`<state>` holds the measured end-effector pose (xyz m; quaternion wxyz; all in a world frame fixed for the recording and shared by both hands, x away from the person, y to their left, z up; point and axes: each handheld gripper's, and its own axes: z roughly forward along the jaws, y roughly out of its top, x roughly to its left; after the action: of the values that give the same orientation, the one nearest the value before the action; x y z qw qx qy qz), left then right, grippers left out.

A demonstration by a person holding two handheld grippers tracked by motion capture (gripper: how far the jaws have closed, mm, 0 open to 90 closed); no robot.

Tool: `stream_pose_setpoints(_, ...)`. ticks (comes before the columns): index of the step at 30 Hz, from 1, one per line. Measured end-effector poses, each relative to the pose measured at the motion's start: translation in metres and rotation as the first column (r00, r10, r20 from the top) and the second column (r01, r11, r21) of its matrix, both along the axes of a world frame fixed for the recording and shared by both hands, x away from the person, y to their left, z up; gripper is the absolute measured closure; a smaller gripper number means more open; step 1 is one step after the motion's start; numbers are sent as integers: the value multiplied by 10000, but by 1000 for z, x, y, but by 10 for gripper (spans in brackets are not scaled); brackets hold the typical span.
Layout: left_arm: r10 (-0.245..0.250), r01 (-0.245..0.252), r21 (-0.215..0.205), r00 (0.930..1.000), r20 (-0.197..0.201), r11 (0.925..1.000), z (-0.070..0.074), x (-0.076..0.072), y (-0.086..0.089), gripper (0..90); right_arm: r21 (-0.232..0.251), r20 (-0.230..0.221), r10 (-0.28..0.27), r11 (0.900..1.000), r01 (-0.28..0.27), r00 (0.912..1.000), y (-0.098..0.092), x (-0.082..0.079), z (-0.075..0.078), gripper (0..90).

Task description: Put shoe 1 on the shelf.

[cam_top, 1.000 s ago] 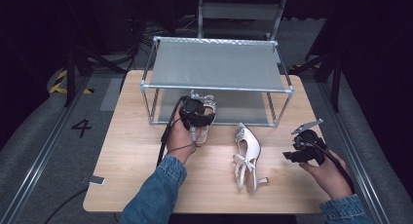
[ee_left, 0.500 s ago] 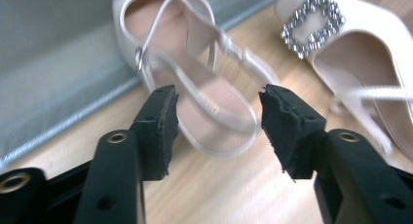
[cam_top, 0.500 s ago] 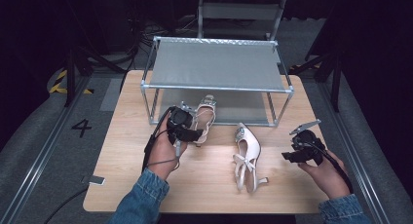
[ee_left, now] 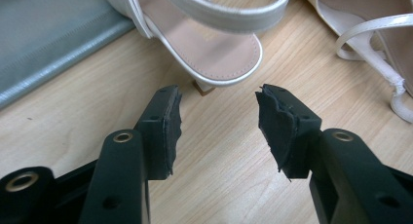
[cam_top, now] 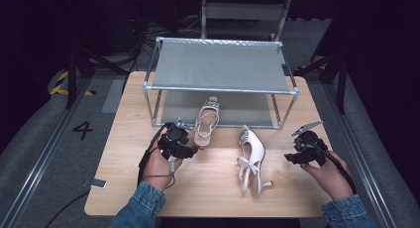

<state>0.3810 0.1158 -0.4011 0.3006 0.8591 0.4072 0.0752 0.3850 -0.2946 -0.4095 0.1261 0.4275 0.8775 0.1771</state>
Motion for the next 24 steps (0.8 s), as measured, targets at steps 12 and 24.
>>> stream_pose_setpoints(12, -64, 64, 0, 9983, 575, 10000, -33, 6, -15, 471, -21, 49, 56, 10000, -55, 10000, 1, -1, 1, 450)
stream_pose_setpoints(24, -13, 63, -553, 9960, 898, 9984, -56, 16, -24, 489, -46, 28, 68, 10000, -68, 10000, -1, -2, -1, 449)
